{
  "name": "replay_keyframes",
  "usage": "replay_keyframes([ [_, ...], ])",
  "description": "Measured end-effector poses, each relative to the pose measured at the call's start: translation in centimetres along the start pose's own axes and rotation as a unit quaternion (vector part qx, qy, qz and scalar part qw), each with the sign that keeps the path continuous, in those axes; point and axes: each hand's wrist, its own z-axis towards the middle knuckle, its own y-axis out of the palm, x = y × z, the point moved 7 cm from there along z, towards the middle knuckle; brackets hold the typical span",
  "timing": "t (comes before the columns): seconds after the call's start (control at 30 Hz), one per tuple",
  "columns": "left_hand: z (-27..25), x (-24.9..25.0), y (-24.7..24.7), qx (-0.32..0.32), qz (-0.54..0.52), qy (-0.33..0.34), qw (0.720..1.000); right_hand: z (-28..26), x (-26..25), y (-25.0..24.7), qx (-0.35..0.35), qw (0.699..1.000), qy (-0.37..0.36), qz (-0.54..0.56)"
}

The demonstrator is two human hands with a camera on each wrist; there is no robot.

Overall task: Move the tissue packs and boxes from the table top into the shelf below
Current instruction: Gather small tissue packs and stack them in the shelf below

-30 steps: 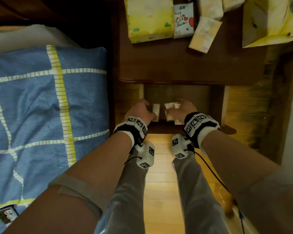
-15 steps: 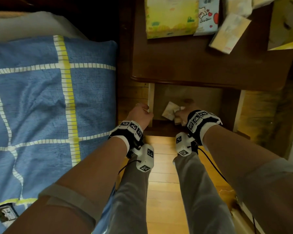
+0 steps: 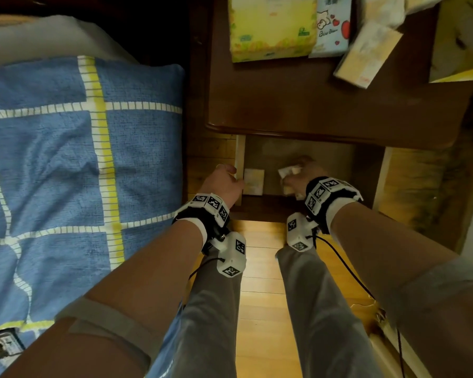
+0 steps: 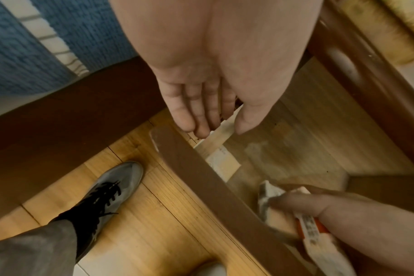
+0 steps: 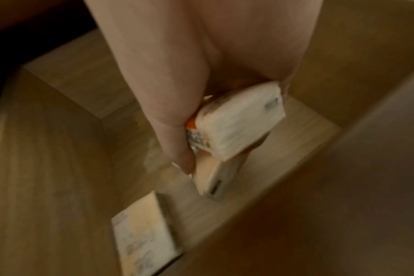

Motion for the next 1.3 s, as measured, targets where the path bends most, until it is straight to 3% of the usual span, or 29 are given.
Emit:
replay_keyframes([
  [0.13,-0.2,0.7,0.3,0.022,0.026,-0.003,0.999,-0.2,2.1,-0.5,-0.005,0.997,0.057,-0.053],
  [0.27,-0.3,0.9,0.4,0.03,0.028,-0.001,0.999,-0.7,1.4,-1.7,0.112,0.993,0.029,-0.03],
  [0.43,-0.5,1.0,0.5,0.009,0.026,-0.002,1.0,-0.9,-1.3,1.0,0.033,0.996,-0.055,0.059],
  [0.6,-0.9,1.1,-0.5,0.039,0.052,0.014,0.998,-0.4,-2.0,1.3,0.012,0.99,-0.091,-0.105],
  [0.9,-0.3,1.0,-0.2,0.013,0.061,0.013,0.998,-0.4,-2.6,3.2,-0.07,0.99,-0.067,-0.099],
  [1.0,-0.4,0.9,0.2,0.014,0.078,0.017,0.997,-0.3,-1.4,1.2,-0.011,0.999,-0.046,-0.019],
  [1.07,-0.5,0.9,0.4,0.022,0.105,0.018,0.994,-0.5,-0.7,-0.8,0.07,0.996,-0.044,-0.044],
  [1.13,-0.5,0.9,0.5,0.026,0.124,0.018,0.992,-0.4,0.4,-1.2,0.088,0.993,0.0,-0.081],
  [1.2,-0.3,0.8,0.5,0.021,0.131,0.016,0.991,0.1,1.4,0.1,0.05,0.991,0.061,-0.108],
  [1.3,0.3,0.7,0.6,-0.004,0.136,0.015,0.991,0.9,0.8,2.0,-0.015,0.989,0.06,-0.132],
])
